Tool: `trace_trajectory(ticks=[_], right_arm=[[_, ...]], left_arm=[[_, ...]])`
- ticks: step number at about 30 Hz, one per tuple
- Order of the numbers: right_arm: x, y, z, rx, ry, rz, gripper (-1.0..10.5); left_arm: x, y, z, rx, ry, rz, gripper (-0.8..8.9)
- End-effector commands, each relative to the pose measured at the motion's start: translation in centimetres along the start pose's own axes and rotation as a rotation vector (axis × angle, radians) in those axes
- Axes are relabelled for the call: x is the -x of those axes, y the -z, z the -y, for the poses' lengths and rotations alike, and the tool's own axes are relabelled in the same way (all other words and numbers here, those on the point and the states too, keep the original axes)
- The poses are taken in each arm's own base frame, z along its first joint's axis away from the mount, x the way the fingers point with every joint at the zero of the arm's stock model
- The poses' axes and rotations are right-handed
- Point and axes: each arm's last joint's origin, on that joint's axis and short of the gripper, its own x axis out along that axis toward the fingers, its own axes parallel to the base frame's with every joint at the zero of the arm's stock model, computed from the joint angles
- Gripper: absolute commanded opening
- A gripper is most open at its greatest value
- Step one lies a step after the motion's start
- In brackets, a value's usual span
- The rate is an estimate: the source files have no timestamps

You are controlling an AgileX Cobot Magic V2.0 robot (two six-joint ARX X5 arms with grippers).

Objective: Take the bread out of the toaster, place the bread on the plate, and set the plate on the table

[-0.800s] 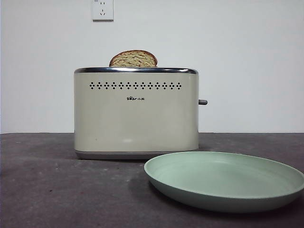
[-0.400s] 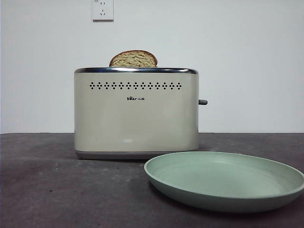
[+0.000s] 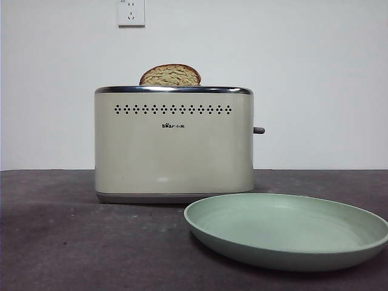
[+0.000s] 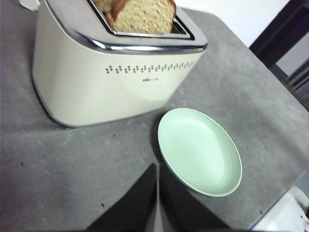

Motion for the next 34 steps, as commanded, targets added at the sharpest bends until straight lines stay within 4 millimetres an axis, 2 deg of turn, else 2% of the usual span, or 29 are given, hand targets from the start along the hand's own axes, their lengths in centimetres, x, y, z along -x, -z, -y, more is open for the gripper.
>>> trace_trajectory(ticks=[1,2,4,6,8,14,20,26,34], right_arm=[[0.2,-0.4,-0.2,0.024,-0.011,0.013,0.1],[0.2,-0.4,-0.2,0.023,-0.011,0.013,0.2],[0.2,-0.4,-0.2,0.015,-0.007,0.012,1.2],[0.2,-0.4,-0.1,-0.006,0.014,0.012,2.6],[0.2,-0.3,-0.1,-0.034,0.029,0.008,3.3],[0.1,-0.3,-0.1,-0.04,0.026,-0.001,3.3],[0.0,-0.3,0.0,-0.041,0.026,-0.006,3.3],[-0.1,-0.3,0.0,-0.043,0.026,-0.011,3.3],[-0.1,-0.3,0.0,-0.046,0.025,-0.018,3.3]], left_arm=[[0.1,-0.4,0.2,-0.033,0.013,0.005,0.43],[0.0,-0.4,0.2,-0.031,0.013,0.005,0.78],[0.0,-0.4,0.2,-0.031,0.013,0.006,2.0],[0.0,-0.4,0.2,-0.032,0.013,0.006,3.24],[0.0,-0.4,0.2,-0.032,0.013,0.006,3.85],[0.0,-0.6,0.2,-0.041,0.014,0.015,3.9],[-0.3,-2.3,0.3,-0.111,0.028,0.08,3.9],[-1.8,-5.7,0.4,-0.17,0.055,0.09,3.89],[-6.0,-11.1,0.3,-0.298,0.07,0.028,3.89]])
